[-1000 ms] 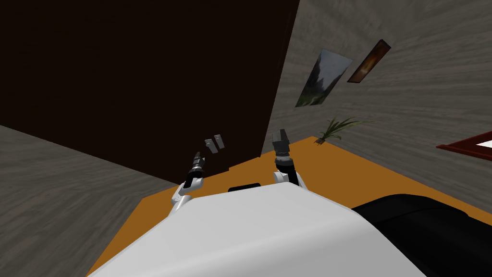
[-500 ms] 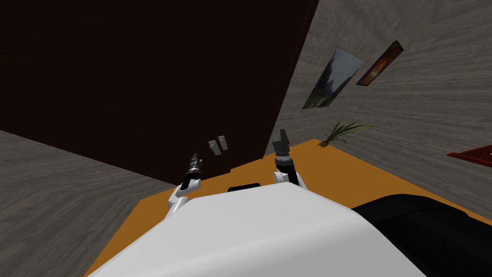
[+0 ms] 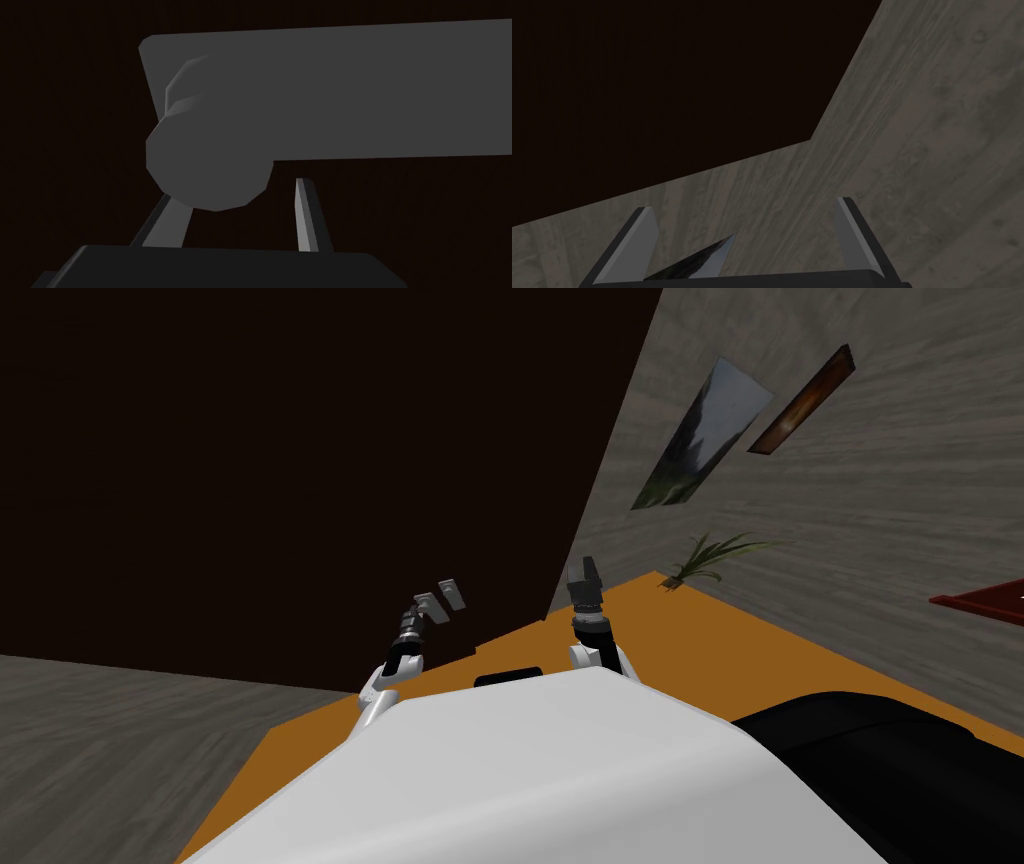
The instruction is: Pull the door open
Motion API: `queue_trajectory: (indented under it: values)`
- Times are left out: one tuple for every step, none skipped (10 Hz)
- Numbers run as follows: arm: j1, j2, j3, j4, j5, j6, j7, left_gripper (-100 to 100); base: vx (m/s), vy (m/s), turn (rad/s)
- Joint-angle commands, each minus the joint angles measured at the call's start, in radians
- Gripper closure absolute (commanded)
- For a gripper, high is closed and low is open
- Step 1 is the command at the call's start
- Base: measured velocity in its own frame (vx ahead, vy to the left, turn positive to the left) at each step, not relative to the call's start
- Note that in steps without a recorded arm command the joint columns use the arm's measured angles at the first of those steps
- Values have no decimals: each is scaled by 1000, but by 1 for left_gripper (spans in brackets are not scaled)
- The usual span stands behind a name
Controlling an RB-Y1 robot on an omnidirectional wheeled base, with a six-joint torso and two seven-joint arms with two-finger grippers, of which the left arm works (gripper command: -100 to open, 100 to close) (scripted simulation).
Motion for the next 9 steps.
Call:
queue_trajectory:
  values:
    - [1, 1, 1, 0, 0, 0, 0, 100, -37, 27, 1]
    - [1, 1, 1, 0, 0, 0, 0, 100, -41, 19, -1]
    - [1, 1, 1, 0, 0, 0, 0, 100, -31, 10, 0]
    - [1, 1, 1, 0, 0, 0, 0, 100, -15, 4, 0]
    - [1, 1, 1, 0, 0, 0, 0, 100, 0, 0, 0]
    - [12, 7, 2, -3, 1, 3, 4, -100, -123, 42, 72]
    - [14, 7, 1, -6, 1, 4, 5, -100, -205, 18, 43]
    - [16, 8, -5, -12, 1, 6, 8, -100, -193, -32, -3]
    - [17, 8, -12, -19, 1, 7, 11, -100, -185, -72, -24]
